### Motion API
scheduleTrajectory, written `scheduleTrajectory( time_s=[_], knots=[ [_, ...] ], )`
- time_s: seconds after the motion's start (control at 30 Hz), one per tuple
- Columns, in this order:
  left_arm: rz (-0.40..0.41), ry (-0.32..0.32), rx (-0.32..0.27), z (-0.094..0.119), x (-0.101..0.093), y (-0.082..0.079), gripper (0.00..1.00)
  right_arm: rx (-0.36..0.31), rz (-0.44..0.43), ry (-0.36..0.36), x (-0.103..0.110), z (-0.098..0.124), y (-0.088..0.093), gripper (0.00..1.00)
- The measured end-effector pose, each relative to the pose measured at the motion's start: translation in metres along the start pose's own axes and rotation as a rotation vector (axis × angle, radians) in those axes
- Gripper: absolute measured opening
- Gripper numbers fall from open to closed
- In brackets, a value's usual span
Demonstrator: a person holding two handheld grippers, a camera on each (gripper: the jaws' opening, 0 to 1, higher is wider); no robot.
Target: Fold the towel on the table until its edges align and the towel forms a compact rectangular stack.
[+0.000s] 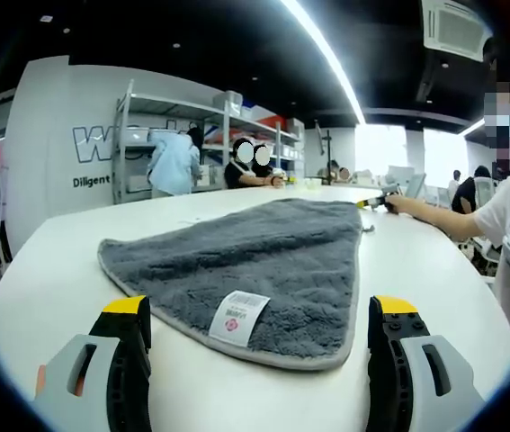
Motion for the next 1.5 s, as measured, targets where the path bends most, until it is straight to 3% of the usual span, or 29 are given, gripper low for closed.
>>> scheduleTrajectory(
  time_s=[0.57, 1.03, 1.5],
  knots=[
    [0.0, 0.001, 0.001, 0.001, -0.002, 0.002, 0.99, 0.006, -0.015, 0.05, -0.014, 0.006, 0.002, 0.06],
    [-0.001, 0.002, 0.0, 0.0, -0.002, 0.001, 0.99, -0.002, -0.073, 0.107, -0.039, 0.017, 0.006, 0.06],
    [-0.001, 0.003, 0.0, -0.001, -0.004, 0.001, 0.99, -0.048, -0.165, 0.091, -0.051, 0.021, 0.003, 0.05]
  ],
)
Point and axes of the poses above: the point that each gripper's makers call its tool centre point, and the gripper's own axes: z roughly backward along the fingers, x roughly to its left, y roughly out of its underside, the point moved 1 cm from there along z, roughly backward along the fingers, and after that the axes turned 4 degrees about x, right-handed, at the moved point
